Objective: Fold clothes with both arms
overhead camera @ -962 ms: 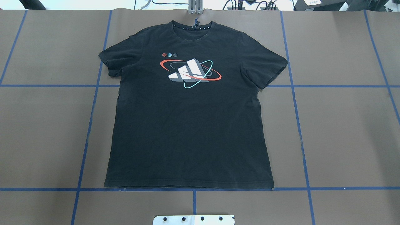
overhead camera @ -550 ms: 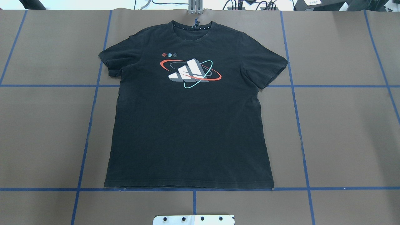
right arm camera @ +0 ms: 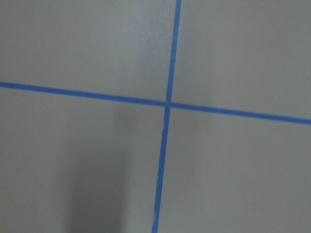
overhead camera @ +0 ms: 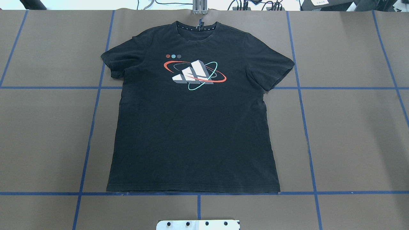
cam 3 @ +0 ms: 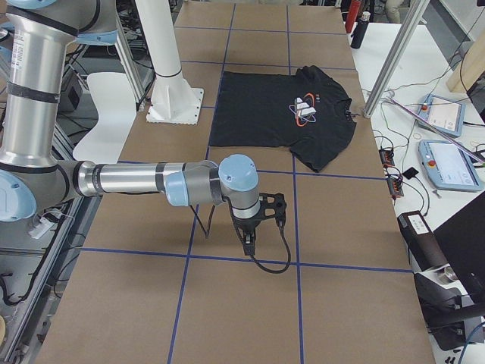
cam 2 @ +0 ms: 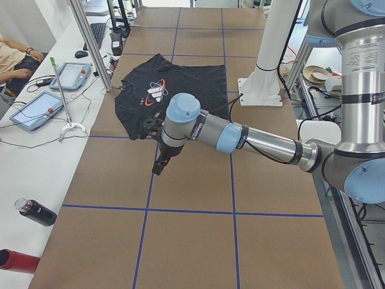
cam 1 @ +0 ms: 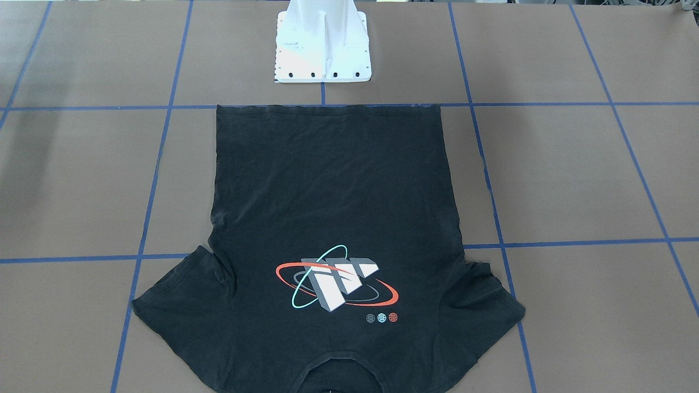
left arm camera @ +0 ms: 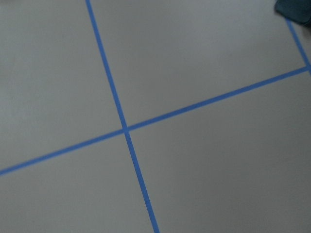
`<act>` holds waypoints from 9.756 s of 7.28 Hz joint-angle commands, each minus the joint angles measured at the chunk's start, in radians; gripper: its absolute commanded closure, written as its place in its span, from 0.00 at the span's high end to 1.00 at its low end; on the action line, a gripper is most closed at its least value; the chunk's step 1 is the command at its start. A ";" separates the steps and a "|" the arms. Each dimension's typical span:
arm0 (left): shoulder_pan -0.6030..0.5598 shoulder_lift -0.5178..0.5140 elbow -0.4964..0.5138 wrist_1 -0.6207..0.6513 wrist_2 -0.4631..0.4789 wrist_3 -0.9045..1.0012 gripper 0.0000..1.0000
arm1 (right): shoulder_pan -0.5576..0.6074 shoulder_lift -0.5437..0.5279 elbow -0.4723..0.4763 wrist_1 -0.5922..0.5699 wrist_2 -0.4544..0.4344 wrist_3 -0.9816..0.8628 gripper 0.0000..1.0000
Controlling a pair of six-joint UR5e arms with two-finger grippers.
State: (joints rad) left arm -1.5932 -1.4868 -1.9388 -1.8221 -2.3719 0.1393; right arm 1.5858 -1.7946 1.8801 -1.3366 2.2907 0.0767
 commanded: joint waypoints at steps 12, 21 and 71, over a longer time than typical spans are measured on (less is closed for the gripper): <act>0.167 -0.198 0.192 -0.405 0.000 -0.155 1.00 | -0.595 0.631 -0.572 0.635 -0.345 0.801 0.99; 0.182 -0.198 0.204 -0.405 0.014 -0.155 1.00 | -0.711 0.693 -0.727 0.685 -0.496 0.735 0.47; 0.730 -0.650 0.803 -0.689 0.763 -1.129 0.00 | -0.489 0.609 -0.159 -0.038 -0.188 0.578 1.00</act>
State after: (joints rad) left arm -0.8628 -2.1292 -1.0678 -2.6015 -1.6076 -0.9898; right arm 1.0983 -1.1863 1.7211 -1.3748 2.1041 0.6510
